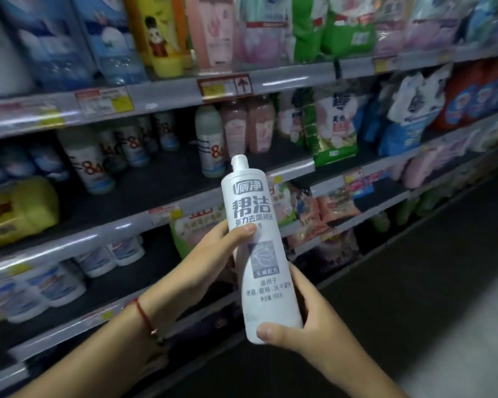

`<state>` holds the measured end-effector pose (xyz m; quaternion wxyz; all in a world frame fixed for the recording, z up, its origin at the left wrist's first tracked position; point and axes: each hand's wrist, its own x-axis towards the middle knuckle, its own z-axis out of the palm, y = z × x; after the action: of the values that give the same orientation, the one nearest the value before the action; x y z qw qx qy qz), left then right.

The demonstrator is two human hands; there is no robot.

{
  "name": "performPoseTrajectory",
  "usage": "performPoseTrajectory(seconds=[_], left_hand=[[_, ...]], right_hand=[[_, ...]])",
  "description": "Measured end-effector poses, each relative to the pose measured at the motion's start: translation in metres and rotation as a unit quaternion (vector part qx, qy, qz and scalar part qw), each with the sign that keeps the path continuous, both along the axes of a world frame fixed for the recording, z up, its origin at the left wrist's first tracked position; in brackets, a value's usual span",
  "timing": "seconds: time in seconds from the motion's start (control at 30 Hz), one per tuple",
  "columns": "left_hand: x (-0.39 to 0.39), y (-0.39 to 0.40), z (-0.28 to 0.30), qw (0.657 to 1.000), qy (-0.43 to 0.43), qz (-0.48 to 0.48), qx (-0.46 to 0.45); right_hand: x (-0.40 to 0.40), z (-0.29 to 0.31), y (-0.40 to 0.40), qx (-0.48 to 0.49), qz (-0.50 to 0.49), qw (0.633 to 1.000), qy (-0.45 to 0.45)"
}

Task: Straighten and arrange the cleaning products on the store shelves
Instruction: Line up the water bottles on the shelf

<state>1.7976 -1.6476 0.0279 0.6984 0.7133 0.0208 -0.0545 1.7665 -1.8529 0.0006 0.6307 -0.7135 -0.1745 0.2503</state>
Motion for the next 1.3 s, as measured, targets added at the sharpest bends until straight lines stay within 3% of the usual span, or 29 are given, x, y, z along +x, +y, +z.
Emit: performPoseTrajectory(seconds=[0.1, 0.27, 0.63, 0.8, 0.97, 1.13, 1.3], left_hand=[[0.004, -0.001, 0.011, 0.998, -0.016, 0.055, -0.009], [0.009, -0.004, 0.063, 0.983, -0.103, 0.142, 0.056], [-0.015, 0.057, 0.175, 0.893, -0.267, 0.345, 0.111], [-0.022, 0.106, 0.215, 0.852, -0.308, 0.395, 0.151], [-0.016, 0.151, 0.245, 0.834, -0.355, 0.389, 0.166], [-0.002, 0.181, 0.25, 0.834, -0.379, 0.363, 0.169], [0.01, 0.2, 0.245, 0.826, -0.396, 0.358, 0.183]], right_hand=[[0.03, 0.015, -0.005, -0.017, 0.042, 0.998, -0.036], [0.078, 0.058, 0.007, -0.011, 0.114, 0.982, -0.148], [0.144, 0.18, 0.109, -0.009, 0.257, 0.913, -0.318], [0.172, 0.263, 0.169, 0.0, 0.129, 0.89, -0.437], [0.198, 0.333, 0.235, 0.005, 0.02, 0.886, -0.463], [0.221, 0.341, 0.296, -0.091, -0.008, 0.87, -0.484], [0.227, 0.33, 0.304, -0.117, -0.089, 0.816, -0.56]])
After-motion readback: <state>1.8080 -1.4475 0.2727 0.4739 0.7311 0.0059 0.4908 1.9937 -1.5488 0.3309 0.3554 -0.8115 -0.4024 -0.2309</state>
